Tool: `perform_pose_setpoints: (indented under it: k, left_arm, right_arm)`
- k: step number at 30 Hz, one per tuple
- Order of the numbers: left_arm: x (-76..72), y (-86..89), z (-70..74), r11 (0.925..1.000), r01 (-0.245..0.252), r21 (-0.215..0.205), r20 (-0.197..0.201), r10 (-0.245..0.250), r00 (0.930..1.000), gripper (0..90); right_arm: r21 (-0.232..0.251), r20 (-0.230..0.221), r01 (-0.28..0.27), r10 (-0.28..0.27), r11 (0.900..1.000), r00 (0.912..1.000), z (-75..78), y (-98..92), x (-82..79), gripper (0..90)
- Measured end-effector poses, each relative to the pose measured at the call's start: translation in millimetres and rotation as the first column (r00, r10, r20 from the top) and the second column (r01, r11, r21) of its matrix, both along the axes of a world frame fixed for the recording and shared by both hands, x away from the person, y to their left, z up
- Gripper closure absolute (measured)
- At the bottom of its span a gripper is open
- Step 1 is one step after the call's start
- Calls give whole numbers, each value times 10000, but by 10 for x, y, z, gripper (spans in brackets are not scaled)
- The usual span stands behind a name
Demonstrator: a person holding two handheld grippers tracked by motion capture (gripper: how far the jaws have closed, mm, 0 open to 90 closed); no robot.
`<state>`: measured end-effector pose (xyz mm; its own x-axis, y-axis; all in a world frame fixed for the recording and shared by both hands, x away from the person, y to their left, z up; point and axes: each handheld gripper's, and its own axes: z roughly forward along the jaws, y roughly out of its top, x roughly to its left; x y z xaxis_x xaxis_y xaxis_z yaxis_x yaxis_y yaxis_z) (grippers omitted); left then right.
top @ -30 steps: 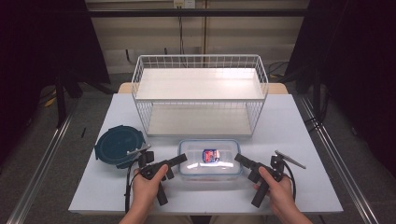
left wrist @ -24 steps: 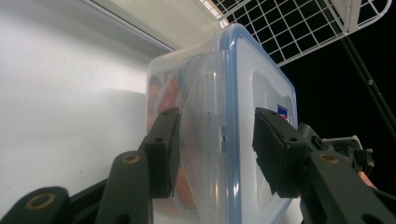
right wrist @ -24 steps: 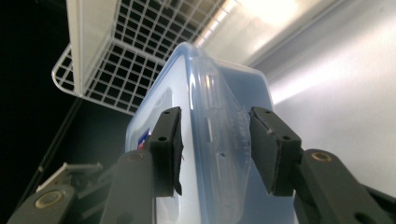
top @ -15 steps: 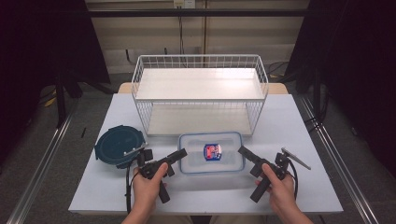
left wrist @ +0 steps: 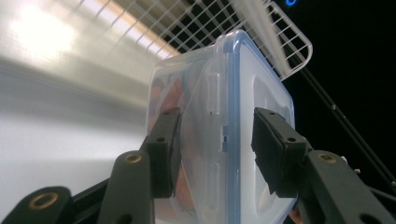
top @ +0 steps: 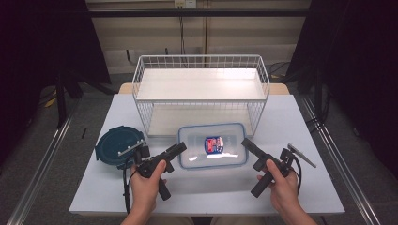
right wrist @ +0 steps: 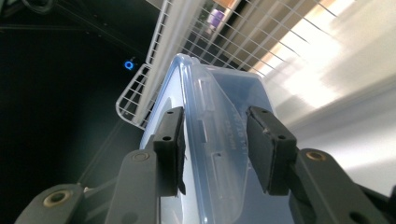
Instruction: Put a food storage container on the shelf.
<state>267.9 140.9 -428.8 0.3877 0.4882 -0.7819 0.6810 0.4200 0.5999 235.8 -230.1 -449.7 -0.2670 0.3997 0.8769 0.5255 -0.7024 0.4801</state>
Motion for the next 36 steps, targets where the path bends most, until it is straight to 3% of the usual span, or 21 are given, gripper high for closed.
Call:
perform_pose_setpoints:
  k: [16,30,36]
  left_arm:
    - [23,42,283,9992,-332,-235,787,350,9963,536]
    - [64,77,548,9975,-448,-546,1616,531,9854,547]
    - [89,82,630,9962,-544,-681,1793,658,9816,548]
  right_arm:
    - [474,766,144,-180,9988,9969,262,66,61,593]
    - [856,1397,296,-414,9959,9893,521,128,136,594]
    - [887,1567,347,-483,9955,9865,576,146,155,595]
